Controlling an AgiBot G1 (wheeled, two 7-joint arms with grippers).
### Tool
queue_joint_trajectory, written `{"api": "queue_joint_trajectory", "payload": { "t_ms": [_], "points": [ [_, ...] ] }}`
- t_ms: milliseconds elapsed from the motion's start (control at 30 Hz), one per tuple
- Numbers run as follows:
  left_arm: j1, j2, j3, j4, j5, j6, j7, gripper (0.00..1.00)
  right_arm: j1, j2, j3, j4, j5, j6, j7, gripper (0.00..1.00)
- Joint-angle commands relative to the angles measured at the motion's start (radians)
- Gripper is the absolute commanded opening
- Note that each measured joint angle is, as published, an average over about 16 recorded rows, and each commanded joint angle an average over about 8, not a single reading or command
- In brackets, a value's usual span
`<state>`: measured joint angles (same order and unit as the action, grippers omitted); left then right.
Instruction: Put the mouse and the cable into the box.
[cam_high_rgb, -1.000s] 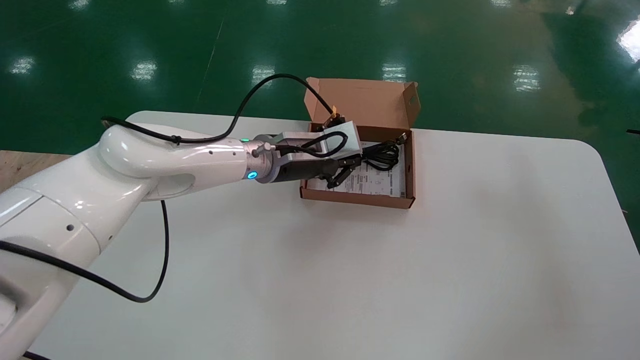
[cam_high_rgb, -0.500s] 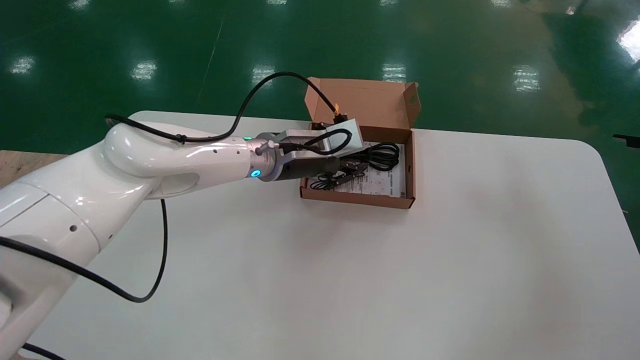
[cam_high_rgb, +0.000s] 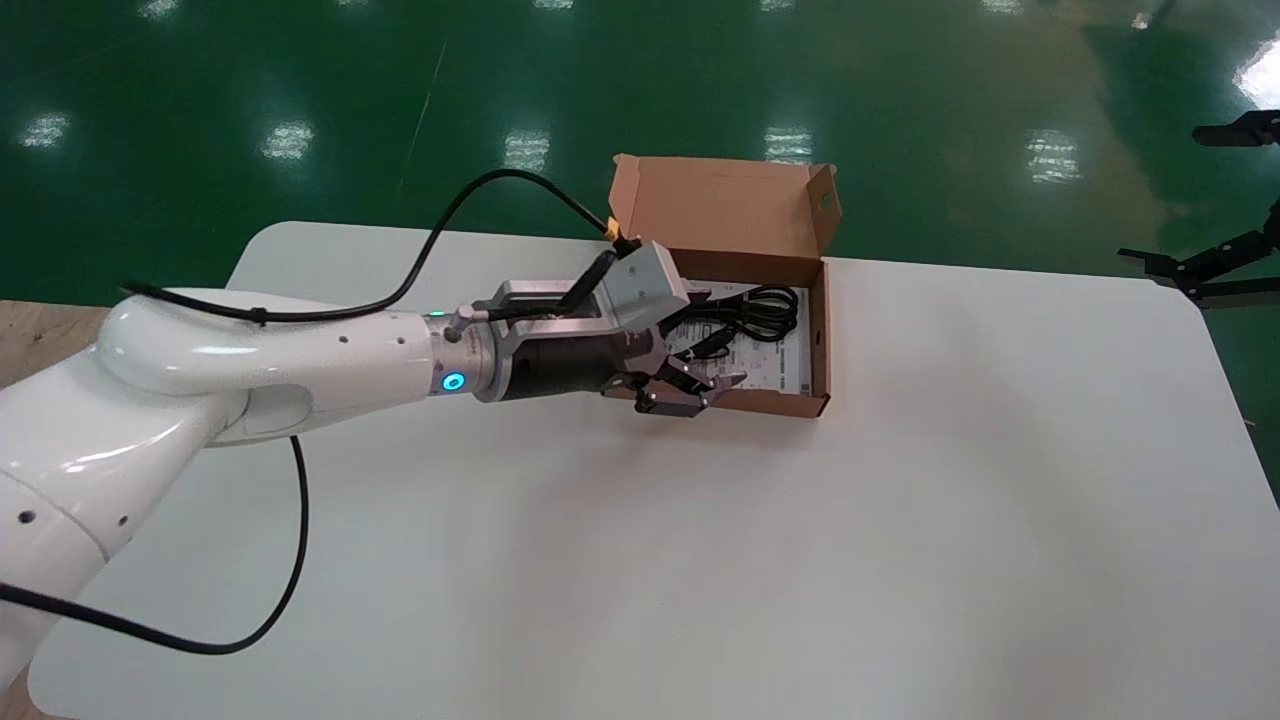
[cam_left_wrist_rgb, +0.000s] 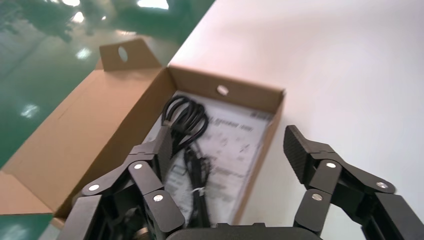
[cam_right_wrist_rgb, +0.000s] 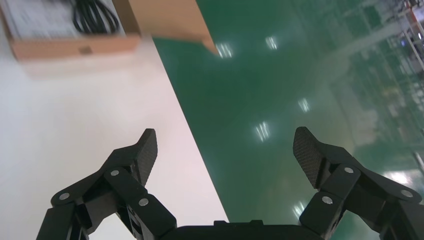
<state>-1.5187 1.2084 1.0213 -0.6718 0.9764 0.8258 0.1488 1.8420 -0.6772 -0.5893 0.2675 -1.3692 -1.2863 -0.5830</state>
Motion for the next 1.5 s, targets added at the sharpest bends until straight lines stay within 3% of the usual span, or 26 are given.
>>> {"api": "queue_joint_trajectory", "payload": {
  "t_ms": [33,1500],
  "points": [
    [0.019,-0.025,-0.031,-0.026,-0.01,0.028,-0.014,1.0,-0.032,0.003,0.013,0.043,0.027,-0.009,0.032,1.0],
    [0.428,-0.575,-0.714,-0.59,-0.237,0.645,-0.324,1.0,-0.739,0.063,0.298,0.979,0.615,-0.201,0.742,1.0]
  ]
}}
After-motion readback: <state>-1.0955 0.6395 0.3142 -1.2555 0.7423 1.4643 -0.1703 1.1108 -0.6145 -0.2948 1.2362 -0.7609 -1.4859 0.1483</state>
